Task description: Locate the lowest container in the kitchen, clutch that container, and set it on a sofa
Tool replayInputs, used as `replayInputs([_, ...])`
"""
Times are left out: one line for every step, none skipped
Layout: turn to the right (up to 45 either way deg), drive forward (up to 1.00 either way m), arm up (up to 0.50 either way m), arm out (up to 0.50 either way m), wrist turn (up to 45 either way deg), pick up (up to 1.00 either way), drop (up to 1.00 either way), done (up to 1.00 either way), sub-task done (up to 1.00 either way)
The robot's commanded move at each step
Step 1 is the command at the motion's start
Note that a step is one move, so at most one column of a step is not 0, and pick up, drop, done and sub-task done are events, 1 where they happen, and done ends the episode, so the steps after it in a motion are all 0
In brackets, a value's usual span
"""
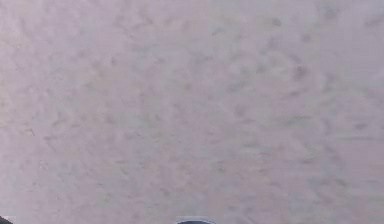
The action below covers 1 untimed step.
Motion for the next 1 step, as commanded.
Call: replayInputs([45.0,0.00,0.00,0.00,0.0,0.00,0.00,0.00,0.00])
